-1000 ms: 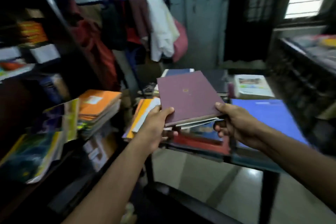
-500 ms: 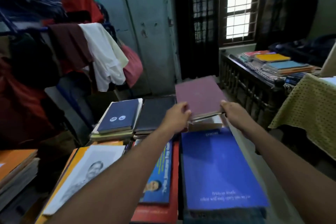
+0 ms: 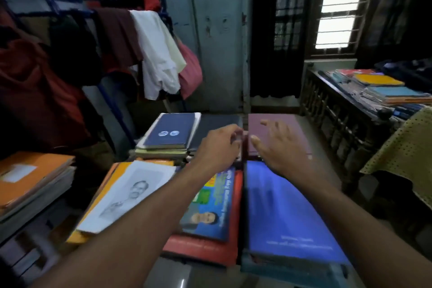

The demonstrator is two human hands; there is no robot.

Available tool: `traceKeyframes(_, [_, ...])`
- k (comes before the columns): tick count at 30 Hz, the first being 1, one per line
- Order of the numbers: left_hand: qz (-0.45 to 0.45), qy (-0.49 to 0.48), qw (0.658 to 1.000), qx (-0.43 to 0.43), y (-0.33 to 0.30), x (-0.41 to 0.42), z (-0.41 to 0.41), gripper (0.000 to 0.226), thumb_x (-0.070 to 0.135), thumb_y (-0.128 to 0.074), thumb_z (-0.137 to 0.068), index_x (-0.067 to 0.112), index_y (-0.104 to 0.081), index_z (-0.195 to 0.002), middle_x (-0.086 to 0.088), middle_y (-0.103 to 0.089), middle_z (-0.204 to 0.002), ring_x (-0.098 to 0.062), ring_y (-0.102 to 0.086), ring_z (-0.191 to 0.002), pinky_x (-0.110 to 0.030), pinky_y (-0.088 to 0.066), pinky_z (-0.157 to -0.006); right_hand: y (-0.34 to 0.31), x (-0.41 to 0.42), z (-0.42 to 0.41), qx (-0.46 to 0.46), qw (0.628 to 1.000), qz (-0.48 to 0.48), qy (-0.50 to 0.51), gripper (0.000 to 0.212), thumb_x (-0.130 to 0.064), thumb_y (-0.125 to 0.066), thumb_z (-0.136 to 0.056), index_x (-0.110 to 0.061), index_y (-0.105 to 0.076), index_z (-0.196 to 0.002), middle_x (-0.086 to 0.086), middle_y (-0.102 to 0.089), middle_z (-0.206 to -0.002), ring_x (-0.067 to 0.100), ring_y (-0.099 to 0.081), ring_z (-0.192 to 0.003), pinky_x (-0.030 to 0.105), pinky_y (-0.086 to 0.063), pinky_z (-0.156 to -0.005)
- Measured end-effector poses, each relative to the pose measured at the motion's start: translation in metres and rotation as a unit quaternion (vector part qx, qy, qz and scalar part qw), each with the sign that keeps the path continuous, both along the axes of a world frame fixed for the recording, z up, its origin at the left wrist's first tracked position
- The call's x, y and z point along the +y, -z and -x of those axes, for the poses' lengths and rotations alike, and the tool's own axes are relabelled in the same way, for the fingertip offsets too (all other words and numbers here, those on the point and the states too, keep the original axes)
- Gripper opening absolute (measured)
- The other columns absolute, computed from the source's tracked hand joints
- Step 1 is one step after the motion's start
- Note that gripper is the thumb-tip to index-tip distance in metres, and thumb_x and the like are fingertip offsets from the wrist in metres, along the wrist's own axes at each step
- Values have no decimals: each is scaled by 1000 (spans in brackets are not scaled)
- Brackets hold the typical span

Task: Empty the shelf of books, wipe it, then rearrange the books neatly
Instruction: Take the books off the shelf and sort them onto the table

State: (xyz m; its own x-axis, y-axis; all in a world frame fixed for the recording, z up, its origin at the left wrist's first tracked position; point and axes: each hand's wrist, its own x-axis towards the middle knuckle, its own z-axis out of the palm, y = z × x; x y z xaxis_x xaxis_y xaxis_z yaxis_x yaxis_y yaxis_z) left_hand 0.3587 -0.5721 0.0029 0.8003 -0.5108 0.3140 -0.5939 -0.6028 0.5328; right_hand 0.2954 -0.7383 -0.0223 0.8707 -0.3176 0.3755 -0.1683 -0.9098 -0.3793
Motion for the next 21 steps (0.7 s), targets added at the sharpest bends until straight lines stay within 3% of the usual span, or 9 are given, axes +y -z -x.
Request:
traceKeyframes(2, [65,-39,997,12,-11,71,13,22,22,-63,-93,28,-68,-113,7,-74,-103,-9,-68,-90,-30,-54,-86,-20,68,-6,-34,992,-20,-122,67,-67,-34,-88,-21,-51,-133,9,-52,-121,34,-48,-115,44,-37,-102])
traceKeyframes(4, [115,-112,987,-1,-18,155,28,17,27,-66,-92,31,-70,-108,13,-74,-94,-2,-68,-80,-26,-55,-79,-38,145,-9,-35,972,-40,-230,48,-56,-50,-92,-22,-54,-126,4,-51,-116,29,-49,-113,40,-36,-101])
traceKeyframes(9, [197,-302,933,-18,-18,361,64,24,48,-58,-79,37,-68,-98,12,-74,-84,-10,-73,-77,-43,-61,-75,-65,330,-18,-26,914,-72,-399,36,-46,-62,-94,-22,-57,-120,0,-52,-110,21,-55,-106,34,-42,-93])
traceKeyframes(12, [234,-383,892,-49,-22,445,89,27,45,-61,-78,31,-72,-98,9,-75,-84,-14,-73,-80,-40,-60,-80,-68,424,-21,-12,885,-81,-459,38,-45,-63,-94,-18,-57,-120,3,-52,-110,22,-57,-104,39,-45,-96])
traceKeyframes(15, [225,-438,867,-82,-20,499,105,17,26,-69,-88,22,-74,-103,5,-75,-90,-12,-70,-81,-25,-53,-78,-67,487,-25,-7,874,-78,-479,39,-48,-63,-93,-19,-56,-119,4,-52,-113,22,-57,-107,33,-44,-93])
traceKeyframes(17, [205,-441,872,-62,-8,527,105,20,25,-70,-91,23,-71,-111,5,-75,-100,-7,-69,-84,-22,-51,-78,-62,511,-34,9,878,-55,-475,42,-52,-61,-93,-22,-53,-121,5,-51,-117,23,-55,-112,35,-43,-95])
traceKeyframes(21, [147,-434,889,-4,31,569,82,41,35,-68,-94,25,-58,-133,1,-63,-132,-16,-61,-117,-32,-49,-99,-41,537,-61,73,895,-16,-439,56,-55,-60,-93,-16,-47,-131,10,-50,-129,28,-49,-123,38,-43,-99])
